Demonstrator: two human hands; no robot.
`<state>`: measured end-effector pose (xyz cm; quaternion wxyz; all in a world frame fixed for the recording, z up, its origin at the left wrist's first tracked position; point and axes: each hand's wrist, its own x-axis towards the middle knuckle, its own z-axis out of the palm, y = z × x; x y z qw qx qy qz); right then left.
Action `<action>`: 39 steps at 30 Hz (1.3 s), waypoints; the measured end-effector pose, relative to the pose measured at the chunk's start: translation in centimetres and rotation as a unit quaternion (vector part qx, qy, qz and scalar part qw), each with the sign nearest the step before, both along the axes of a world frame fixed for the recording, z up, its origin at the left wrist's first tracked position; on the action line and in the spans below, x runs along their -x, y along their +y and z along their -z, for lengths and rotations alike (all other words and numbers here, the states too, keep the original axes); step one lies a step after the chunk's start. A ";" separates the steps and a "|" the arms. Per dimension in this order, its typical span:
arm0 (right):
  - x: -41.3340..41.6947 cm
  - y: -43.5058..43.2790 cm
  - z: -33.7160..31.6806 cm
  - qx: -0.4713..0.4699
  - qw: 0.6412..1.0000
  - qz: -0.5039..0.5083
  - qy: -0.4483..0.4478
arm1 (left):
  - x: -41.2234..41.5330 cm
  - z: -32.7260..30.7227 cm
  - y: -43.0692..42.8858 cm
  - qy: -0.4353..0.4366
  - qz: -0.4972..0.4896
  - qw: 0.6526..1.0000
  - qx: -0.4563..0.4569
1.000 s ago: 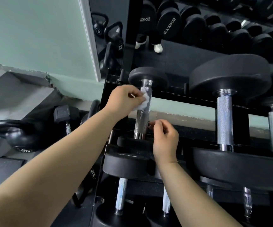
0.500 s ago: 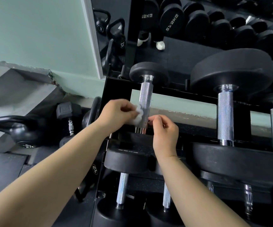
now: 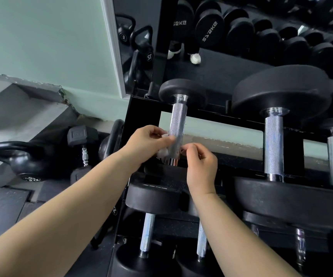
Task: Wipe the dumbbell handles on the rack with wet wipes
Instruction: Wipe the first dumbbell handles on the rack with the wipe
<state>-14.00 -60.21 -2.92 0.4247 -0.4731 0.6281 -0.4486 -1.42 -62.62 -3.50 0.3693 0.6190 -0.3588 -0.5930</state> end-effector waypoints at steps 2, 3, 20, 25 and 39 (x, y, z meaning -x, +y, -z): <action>0.0 0.0 0.0 -0.003 1.000 0.001 0.000 | 0.3 0.1 -0.4 0.043 -0.032 0.998 -0.019; 0.0 0.0 0.0 -0.005 1.000 0.004 -0.003 | 0.4 0.2 -0.8 0.089 -0.052 0.994 -0.036; -0.1 0.0 0.2 -0.013 0.999 0.016 -0.037 | -2.4 0.0 -3.6 0.203 0.135 0.968 -0.060; 0.0 0.1 0.2 -0.012 0.999 0.011 -0.033 | 0.2 0.3 -4.3 0.249 0.035 0.967 -0.039; -0.1 0.1 0.1 -0.007 0.999 0.018 -0.031 | -0.9 0.8 -3.1 0.105 0.085 0.990 -0.038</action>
